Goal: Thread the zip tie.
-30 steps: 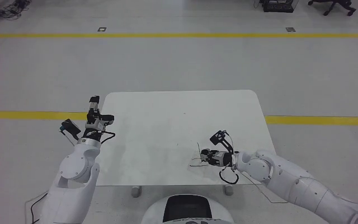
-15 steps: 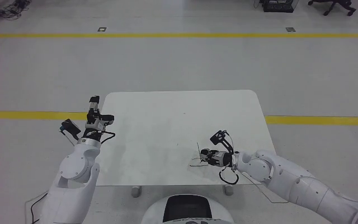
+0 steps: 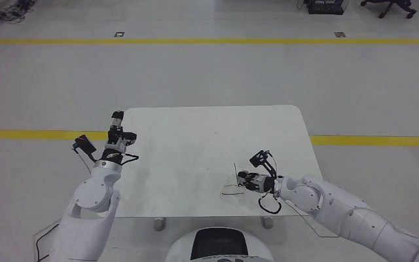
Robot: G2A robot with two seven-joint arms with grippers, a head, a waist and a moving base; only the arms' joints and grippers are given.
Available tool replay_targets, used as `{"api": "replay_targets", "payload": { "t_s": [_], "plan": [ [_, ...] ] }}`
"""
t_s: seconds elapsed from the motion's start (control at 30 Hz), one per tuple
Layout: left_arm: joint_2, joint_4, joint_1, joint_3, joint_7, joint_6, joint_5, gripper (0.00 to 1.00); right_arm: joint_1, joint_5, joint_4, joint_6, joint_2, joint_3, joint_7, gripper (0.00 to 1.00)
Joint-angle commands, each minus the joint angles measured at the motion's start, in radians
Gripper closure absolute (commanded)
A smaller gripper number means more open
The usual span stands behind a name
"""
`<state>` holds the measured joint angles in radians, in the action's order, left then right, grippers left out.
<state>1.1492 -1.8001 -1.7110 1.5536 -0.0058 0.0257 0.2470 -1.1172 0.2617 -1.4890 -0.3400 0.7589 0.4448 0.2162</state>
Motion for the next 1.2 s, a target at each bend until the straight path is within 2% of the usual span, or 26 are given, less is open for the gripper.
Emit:
{"api": "replay_targets", "payload": {
  "t_s": [0.0, 0.17, 0.33, 0.43, 0.47, 0.7, 0.77, 0.87, 0.9, 1.03, 1.1, 1.17],
  "plan": [
    [0.002, 0.001, 0.007, -0.025, 0.003, 0.001, -0.048, 0.00, -0.008, -0.029, -0.006, 0.000, -0.008, 0.010, -0.002, 1.00],
    [0.004, 0.005, 0.016, -0.069, 0.023, 0.012, -0.181, 0.00, -0.014, -0.094, -0.021, 0.000, -0.021, 0.021, 0.015, 1.00],
    [0.003, 0.015, 0.014, -0.114, 0.032, 0.031, -0.377, 0.00, -0.009, -0.136, -0.045, 0.000, -0.027, 0.017, 0.050, 1.00],
    [0.003, 0.026, 0.020, -0.134, 0.046, 0.036, -0.458, 0.00, -0.001, -0.159, -0.048, 0.000, -0.027, 0.014, 0.073, 1.00],
    [0.004, 0.030, 0.021, -0.134, 0.061, 0.033, -0.462, 0.00, 0.003, -0.160, -0.049, 0.000, -0.026, 0.013, 0.081, 1.00],
    [0.004, 0.030, 0.021, -0.134, 0.061, 0.033, -0.462, 0.00, 0.006, -0.147, -0.047, 0.000, -0.026, 0.011, 0.077, 1.00],
    [0.004, 0.030, 0.030, -0.143, 0.055, 0.037, -0.510, 0.00, 0.006, -0.147, -0.047, 0.000, -0.026, 0.011, 0.077, 1.00],
    [0.004, 0.037, 0.045, -0.180, 0.083, 0.007, -0.663, 0.00, -0.003, -0.137, -0.036, 0.001, -0.021, 0.018, 0.074, 1.00],
    [0.006, 0.042, 0.055, -0.200, 0.096, -0.022, -0.722, 0.00, -0.005, -0.136, -0.030, 0.000, -0.017, 0.021, 0.077, 1.00],
    [0.015, 0.051, 0.088, -0.266, 0.129, -0.104, -0.840, 0.00, -0.013, -0.143, -0.027, 0.000, -0.007, 0.030, 0.094, 1.00],
    [0.020, 0.059, 0.096, -0.284, 0.157, -0.135, -0.866, 0.00, -0.017, -0.135, -0.028, 0.000, -0.005, 0.035, 0.100, 1.00],
    [0.027, 0.073, 0.099, -0.283, 0.191, -0.158, -0.812, 0.00, -0.020, -0.125, -0.032, 0.000, -0.005, 0.040, 0.100, 1.00]
  ]
}}
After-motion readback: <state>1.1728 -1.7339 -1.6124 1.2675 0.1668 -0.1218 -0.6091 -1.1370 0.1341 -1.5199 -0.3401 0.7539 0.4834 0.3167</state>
